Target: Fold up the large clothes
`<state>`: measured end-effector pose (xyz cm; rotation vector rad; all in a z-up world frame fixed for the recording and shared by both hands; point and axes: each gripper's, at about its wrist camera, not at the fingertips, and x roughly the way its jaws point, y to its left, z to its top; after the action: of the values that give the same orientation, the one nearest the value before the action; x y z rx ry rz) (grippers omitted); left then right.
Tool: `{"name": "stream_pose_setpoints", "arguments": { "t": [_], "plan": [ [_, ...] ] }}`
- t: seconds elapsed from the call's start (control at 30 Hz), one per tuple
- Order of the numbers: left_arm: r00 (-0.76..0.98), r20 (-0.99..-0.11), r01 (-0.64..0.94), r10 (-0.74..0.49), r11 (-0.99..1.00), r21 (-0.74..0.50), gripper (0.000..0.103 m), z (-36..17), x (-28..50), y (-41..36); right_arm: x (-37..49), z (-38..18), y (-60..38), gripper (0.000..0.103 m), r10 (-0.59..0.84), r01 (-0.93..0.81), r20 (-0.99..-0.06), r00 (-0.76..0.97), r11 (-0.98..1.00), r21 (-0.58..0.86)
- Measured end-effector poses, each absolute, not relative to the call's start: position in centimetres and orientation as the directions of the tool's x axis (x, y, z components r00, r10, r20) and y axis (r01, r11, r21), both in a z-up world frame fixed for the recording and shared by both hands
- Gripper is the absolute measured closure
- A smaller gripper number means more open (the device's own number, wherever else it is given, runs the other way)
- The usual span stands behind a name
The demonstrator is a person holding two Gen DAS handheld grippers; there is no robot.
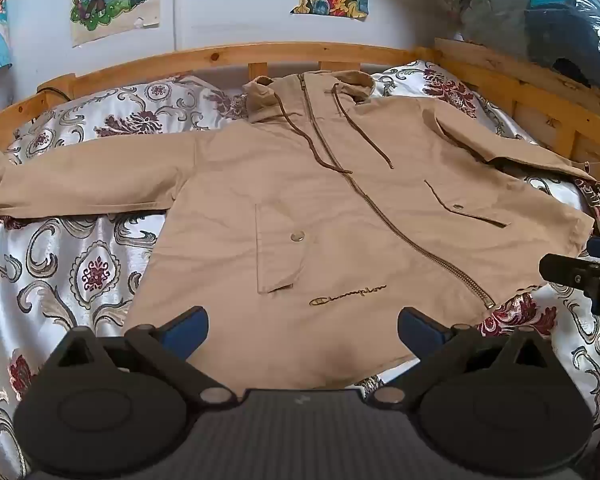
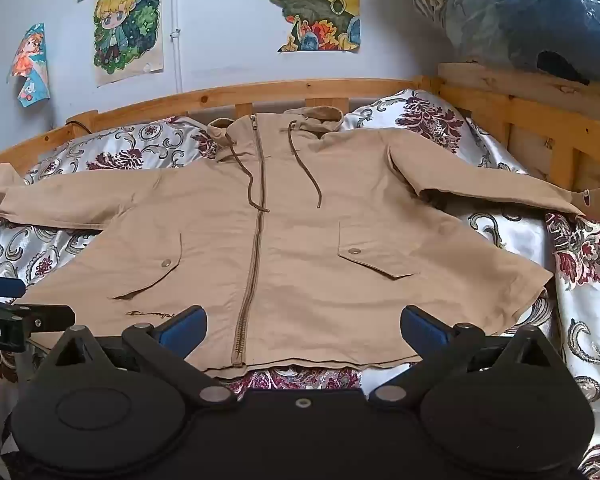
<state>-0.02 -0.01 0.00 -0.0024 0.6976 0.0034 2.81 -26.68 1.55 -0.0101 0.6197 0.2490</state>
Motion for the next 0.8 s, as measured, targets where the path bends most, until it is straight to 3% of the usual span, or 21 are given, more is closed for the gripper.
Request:
{"name": "stream_pose_setpoints", "arguments": {
  "t": [0.8],
  "plan": [
    [0.766, -0.643, -0.001, 0.009, 1.000, 0.012, 0.001, 0.49, -0.02, -0.07, 2.95, 1.40, -27.10, 0.001, 0.232, -0.230, -0.579, 0.781, 0.970, 0.079]
  ]
}}
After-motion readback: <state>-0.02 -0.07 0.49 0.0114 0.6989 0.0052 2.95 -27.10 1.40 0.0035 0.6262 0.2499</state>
